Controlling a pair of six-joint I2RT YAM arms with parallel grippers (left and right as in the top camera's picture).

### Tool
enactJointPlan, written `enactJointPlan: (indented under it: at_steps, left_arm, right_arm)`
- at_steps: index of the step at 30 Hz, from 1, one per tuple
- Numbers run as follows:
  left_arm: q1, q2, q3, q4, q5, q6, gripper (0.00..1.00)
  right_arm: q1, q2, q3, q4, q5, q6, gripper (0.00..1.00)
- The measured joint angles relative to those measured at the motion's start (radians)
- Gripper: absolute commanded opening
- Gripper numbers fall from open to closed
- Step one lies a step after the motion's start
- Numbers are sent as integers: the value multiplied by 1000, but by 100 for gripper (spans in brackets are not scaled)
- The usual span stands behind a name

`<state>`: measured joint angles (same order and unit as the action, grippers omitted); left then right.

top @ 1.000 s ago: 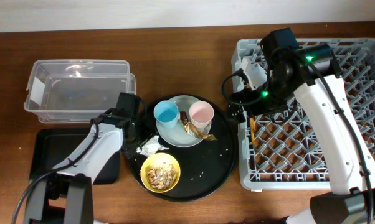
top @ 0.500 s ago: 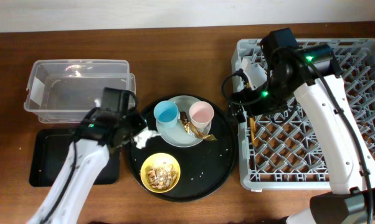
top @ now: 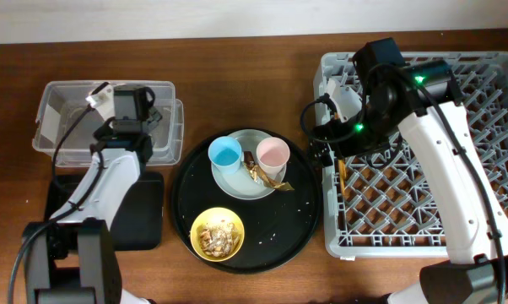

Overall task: Sort waste into correct bins and load items into the dishwasher rack
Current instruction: 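Carry the tissue with the left gripper and drop it in the clear bin, then grasp the gold wrapper with the left gripper from the tray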

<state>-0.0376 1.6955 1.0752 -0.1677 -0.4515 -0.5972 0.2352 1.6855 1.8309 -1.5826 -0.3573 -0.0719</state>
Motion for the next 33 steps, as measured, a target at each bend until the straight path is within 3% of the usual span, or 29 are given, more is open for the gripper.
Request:
enactJointPlan:
  at_steps: [3,6,11,14,16,18,19,20,25,29,33]
  left_arm:
    - [26,-21,0,-6,132,112,99]
    - [23,-203,0,-68,297,219,99]
    - [-39,-521,17,-403,679,244,99]
    - [-183,-538,19,-600,780,225,99]
    - [-329,-525,19,-643,805,180,96]
    - [-405,-508,19,-636,782,132,73]
    - [-467,-487,19,-636,750,72,54]
    - [-514,-462,19,-636,723,15,48]
    - [-576,-257,19,-573,663,-314,47]
    - [-576,-106,18,-423,652,-426,47]
    - [-576,-32,17,-364,637,-455,47]
  right_arm:
    - [0,0,0,1,0,1,99]
    - [0,0,0,1,0,1,98]
    - [0,0,0,0,0,0,98]
    - [0,0,0,-1,0,0,98]
    - [0,0,0,0,0,1,98]
    - [0,0,0,0,0,0,98]
    - [0,0,0,0,0,0,98]
    - [0,0,0,0,0,1,98]
    - [0,0,0,-1,0,1,98]
    - [0,0,0,0,0,1,98]
    - [0,0,0,0,0,0,98]
